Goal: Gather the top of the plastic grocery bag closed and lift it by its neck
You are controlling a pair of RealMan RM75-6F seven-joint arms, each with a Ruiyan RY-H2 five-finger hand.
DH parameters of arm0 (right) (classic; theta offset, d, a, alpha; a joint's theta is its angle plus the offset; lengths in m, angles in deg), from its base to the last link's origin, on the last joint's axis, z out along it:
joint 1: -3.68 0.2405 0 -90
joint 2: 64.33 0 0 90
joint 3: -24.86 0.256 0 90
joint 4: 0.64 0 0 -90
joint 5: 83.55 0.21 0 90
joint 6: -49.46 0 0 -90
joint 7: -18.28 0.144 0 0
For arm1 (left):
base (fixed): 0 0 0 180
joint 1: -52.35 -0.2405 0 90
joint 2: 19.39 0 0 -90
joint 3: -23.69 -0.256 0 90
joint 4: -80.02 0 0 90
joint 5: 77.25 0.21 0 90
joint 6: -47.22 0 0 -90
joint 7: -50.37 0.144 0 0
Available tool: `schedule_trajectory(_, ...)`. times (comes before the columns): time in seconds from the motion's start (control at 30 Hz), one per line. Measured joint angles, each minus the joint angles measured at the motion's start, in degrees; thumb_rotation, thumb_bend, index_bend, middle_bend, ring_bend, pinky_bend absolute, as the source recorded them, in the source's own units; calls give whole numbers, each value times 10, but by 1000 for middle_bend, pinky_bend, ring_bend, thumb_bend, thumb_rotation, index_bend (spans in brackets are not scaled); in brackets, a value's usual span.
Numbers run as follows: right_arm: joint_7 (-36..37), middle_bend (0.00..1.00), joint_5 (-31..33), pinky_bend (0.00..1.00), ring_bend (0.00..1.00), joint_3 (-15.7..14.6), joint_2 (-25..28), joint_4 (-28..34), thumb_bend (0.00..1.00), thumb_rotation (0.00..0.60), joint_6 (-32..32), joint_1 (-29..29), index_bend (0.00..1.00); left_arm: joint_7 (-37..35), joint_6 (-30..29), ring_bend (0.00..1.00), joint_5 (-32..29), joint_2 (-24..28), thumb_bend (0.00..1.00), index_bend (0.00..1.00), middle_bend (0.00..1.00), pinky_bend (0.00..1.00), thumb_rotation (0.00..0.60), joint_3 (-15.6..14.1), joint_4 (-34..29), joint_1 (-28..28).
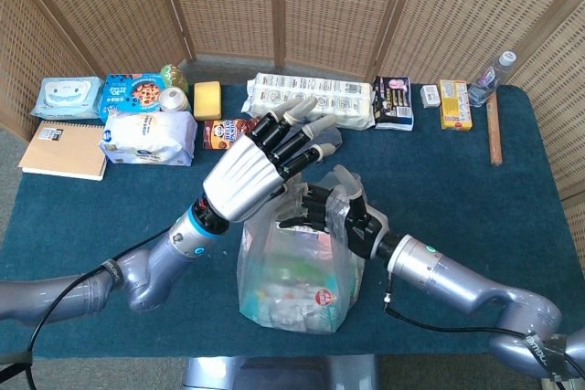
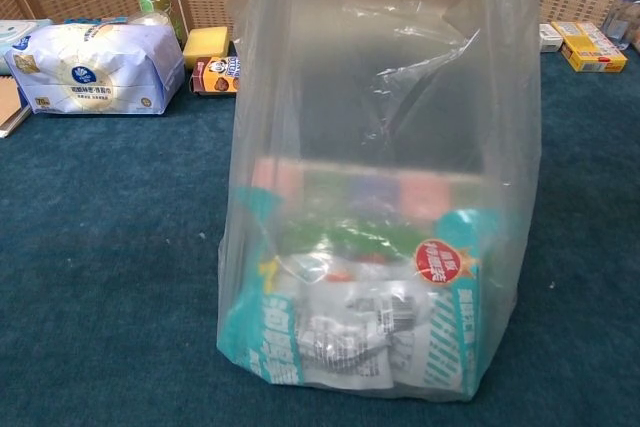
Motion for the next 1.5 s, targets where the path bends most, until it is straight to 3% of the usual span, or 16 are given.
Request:
schedule_trajectory(0.43, -52, 353, 26, 220, 301, 23, -16, -1, 118, 63, 4, -19, 323, -2, -4, 14, -3, 10, 43, 289, 181, 161, 600, 2, -10, -3)
schedule_trajectory(0.87, -77, 357, 29, 188, 295, 43, -20, -6, 121, 7, -13, -51, 337, -4, -6, 13, -4, 18, 43, 288, 181, 162, 600, -2, -12, -9)
schedule_trajectory(1.5, -133, 325, 58, 128, 235, 67, -56, -8, 125, 0, -7, -58, 340, -2, -1, 13, -14, 17, 41, 287, 181, 161, 600, 4, -21, -6)
